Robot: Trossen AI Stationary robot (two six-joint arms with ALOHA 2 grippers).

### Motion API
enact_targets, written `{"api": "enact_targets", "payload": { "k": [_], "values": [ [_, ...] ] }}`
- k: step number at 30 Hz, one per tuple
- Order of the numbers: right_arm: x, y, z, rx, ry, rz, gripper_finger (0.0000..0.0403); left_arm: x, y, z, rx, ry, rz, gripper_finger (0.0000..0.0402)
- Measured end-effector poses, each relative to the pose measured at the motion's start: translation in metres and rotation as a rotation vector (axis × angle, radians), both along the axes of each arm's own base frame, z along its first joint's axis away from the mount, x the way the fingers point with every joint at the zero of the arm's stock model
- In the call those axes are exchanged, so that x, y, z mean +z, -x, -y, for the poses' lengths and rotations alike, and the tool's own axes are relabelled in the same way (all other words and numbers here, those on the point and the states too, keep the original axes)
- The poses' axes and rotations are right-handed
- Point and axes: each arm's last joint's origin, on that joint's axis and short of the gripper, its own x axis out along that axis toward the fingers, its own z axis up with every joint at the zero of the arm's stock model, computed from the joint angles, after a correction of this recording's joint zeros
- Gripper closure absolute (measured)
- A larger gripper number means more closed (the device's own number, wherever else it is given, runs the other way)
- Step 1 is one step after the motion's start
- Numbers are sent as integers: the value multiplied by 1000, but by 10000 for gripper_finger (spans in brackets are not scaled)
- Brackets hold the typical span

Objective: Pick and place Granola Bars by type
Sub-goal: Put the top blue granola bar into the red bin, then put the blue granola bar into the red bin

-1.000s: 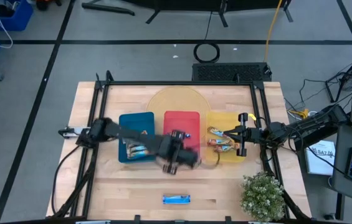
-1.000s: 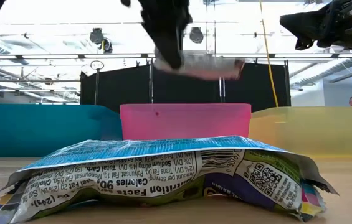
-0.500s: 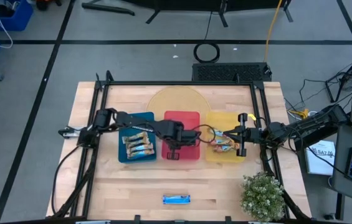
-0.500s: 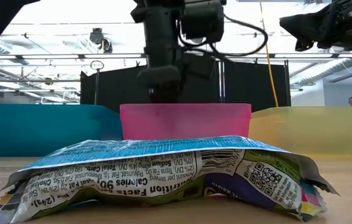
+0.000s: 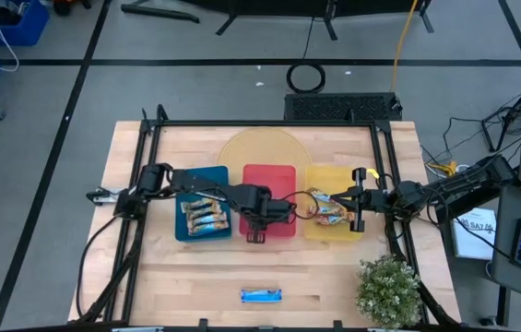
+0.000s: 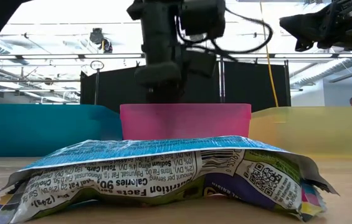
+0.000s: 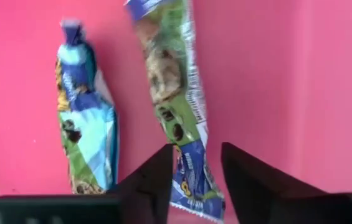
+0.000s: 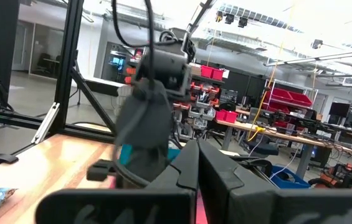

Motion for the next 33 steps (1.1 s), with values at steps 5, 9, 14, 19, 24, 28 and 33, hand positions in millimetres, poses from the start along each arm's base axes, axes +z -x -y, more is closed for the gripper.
{"api": "enact_targets", "payload": {
  "k": [5, 9, 14, 19, 24, 28, 33],
  "values": [
    [0, 0, 0, 0, 1, -5, 403, 23, -3, 15, -94, -33, 6, 204],
    [-1, 0, 0, 0, 5, -15, 403, 63, -1, 31, -162, -86, 58, 187],
    [-2, -1, 0, 1, 7, -26, 403, 146, 47, 43, -193, -199, 192, 209],
    [-4, -1, 0, 2, 13, -45, 403, 216, 142, 41, -34, -217, 464, 270],
    [-6, -1, 0, 2, 19, -67, 403, 203, 237, 36, 140, -96, 723, 341],
    [-6, -1, 0, 3, 18, -65, 403, 143, 276, 36, 161, -19, 920, 393],
    [-6, -1, 0, 3, 17, -63, 403, 80, 288, 37, 20, 45, 1132, 397]
  ]
}}
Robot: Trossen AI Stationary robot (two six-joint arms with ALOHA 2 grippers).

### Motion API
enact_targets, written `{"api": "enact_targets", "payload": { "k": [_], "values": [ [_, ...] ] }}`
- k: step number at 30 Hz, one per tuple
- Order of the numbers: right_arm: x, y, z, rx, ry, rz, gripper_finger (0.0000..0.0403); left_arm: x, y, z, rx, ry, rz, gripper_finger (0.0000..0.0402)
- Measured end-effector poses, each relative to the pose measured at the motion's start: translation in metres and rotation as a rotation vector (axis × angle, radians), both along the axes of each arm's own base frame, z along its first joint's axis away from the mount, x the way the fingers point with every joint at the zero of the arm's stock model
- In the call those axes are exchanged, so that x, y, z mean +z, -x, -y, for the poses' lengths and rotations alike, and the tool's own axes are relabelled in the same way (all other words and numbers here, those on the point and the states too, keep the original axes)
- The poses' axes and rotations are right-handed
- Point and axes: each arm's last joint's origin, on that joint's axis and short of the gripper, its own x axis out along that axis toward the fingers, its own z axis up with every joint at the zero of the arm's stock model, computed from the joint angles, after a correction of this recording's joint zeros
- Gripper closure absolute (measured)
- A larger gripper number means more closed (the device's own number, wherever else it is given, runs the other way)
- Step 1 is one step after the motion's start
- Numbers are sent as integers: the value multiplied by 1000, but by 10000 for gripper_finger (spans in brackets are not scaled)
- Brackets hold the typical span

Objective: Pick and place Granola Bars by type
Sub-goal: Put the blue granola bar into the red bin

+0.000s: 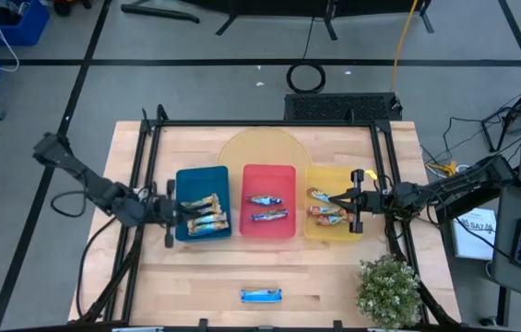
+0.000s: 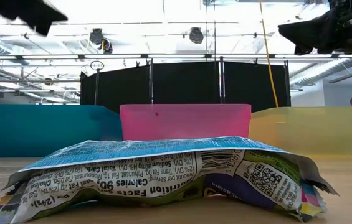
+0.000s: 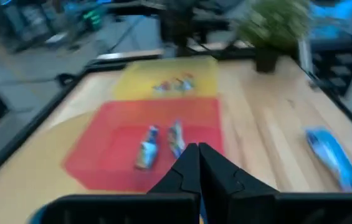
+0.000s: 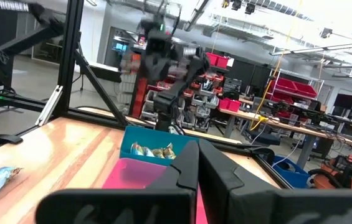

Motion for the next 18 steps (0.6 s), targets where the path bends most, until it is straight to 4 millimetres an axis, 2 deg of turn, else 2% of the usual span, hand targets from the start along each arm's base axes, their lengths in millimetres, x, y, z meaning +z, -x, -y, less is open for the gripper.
{"api": "enact_targets", "payload": {
  "k": [2, 7, 12, 14, 18],
  "values": [
    [0, 0, 0, 0, 0, 1, 403, -22, 5, -2, -16, -25, 30, 397],
    [0, 0, 0, 0, 1, -2, 403, -61, 13, -9, 4, -40, 74, 398],
    [-2, 0, 0, -1, 11, -20, 403, -86, 19, -11, -49, -94, 212, 398],
    [-2, 0, 0, -1, 12, -22, 403, -93, 22, -13, -53, -118, 231, 399],
    [-4, -1, 0, -1, 17, -37, 403, -89, 21, -11, -90, -143, 225, 398]
  ]
}}
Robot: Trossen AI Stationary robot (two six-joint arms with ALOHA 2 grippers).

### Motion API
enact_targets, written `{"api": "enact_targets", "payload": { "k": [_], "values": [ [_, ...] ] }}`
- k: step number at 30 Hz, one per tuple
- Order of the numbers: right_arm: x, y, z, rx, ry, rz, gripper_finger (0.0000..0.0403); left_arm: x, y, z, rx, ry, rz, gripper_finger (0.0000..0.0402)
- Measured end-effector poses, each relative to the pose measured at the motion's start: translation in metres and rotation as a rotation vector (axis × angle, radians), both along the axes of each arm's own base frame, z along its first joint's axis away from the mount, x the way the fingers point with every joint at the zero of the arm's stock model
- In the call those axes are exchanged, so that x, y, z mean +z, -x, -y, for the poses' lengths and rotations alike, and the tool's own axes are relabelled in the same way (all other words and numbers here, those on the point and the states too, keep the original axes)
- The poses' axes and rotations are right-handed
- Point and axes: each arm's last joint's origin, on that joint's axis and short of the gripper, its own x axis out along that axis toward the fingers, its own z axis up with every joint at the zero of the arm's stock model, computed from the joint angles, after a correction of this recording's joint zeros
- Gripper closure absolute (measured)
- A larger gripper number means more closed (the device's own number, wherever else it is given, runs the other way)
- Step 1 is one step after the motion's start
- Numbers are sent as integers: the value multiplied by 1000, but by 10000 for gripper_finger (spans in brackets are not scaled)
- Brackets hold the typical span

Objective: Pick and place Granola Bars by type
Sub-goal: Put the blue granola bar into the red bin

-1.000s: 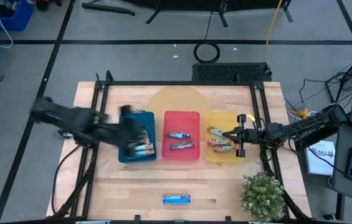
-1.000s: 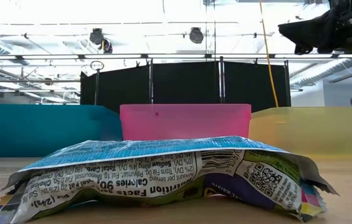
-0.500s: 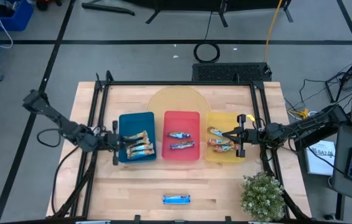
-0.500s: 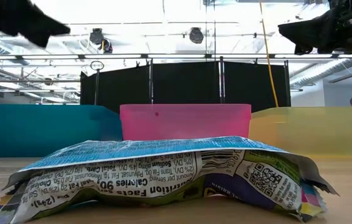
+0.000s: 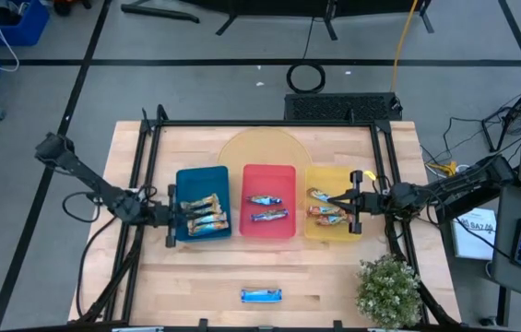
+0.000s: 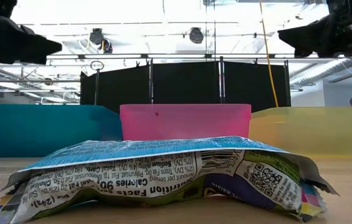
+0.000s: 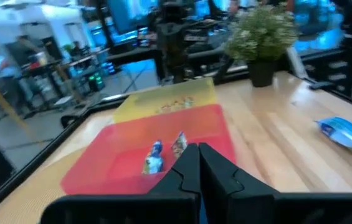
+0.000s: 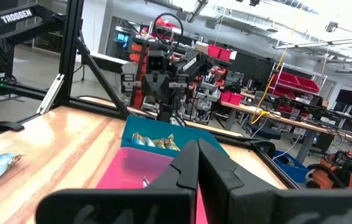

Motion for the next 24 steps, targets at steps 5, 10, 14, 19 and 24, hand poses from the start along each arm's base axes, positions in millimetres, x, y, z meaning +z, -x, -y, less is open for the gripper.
{"api": "enact_targets", "payload": {
  "k": [5, 10, 14, 19, 24],
  "values": [
    [-2, 0, 0, 1, -1, -17, 403, 5, 2, 1, -123, -130, 19, 398],
    [-2, -1, 0, 3, -20, -16, 403, 26, 2, -12, -107, -198, -10, 399],
    [-2, -1, 0, 5, -29, -16, 403, 34, 8, -26, -190, -151, -28, 399],
    [-2, -1, 0, 4, -30, -14, 403, 23, 16, -40, -214, -110, 11, 400],
    [-2, -1, 0, 5, -31, -23, 403, 4, 19, -47, -203, -66, 24, 400]
  ]
}}
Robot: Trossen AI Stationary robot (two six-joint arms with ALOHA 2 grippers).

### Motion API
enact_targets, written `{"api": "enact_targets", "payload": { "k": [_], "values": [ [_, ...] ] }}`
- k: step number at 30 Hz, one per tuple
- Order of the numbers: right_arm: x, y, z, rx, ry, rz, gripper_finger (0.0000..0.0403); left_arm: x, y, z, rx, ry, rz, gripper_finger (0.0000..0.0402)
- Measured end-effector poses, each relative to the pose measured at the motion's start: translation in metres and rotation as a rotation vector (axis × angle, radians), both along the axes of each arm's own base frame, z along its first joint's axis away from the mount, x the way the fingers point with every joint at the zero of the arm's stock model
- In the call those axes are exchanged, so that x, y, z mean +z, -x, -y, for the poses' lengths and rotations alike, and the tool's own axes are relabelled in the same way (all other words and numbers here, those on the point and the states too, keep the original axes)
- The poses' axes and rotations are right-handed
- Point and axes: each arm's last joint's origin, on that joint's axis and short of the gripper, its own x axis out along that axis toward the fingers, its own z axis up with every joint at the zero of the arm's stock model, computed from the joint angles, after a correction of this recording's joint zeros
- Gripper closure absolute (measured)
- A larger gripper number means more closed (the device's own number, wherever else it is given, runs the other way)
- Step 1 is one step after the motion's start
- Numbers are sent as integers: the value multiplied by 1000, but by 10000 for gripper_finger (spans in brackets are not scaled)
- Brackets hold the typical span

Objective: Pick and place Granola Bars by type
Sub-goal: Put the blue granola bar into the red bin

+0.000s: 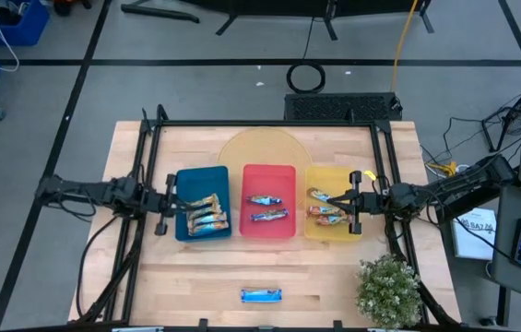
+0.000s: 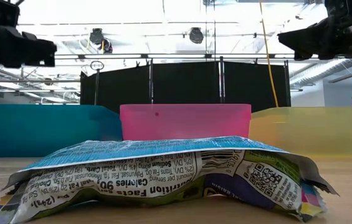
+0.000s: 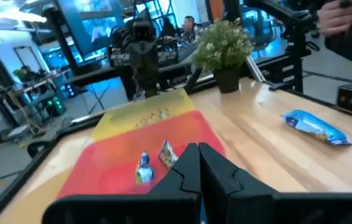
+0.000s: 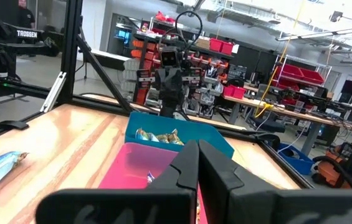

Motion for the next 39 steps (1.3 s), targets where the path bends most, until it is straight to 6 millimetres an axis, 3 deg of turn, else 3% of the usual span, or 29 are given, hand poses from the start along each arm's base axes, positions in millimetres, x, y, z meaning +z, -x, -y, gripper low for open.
{"api": "enact_targets", "payload": {
  "k": [12, 17, 22, 26, 31, 35, 39],
  "values": [
    [1, -1, 1, -24, -62, -16, 403, -4, -1, -6, 90, 106, 0, 392],
    [44, -19, -3, -101, -25, -128, 403, -4, -1, -6, 99, 108, 1, 380],
    [99, -58, -19, -119, -27, -335, 403, -2, -1, -6, 110, 165, 21, 377],
    [123, -101, -44, -166, 17, -540, 403, 1, -1, -8, 145, 194, 52, 377],
    [138, -154, -98, -171, 96, -673, 403, -1, -1, -9, 208, 229, 33, 376],
    [131, -184, -147, -136, 184, -735, 393, -1, -1, -9, 208, 218, 31, 376],
    [118, -204, -193, -66, 229, -749, 344, -1, -1, -9, 208, 215, 30, 376]
  ]
}}
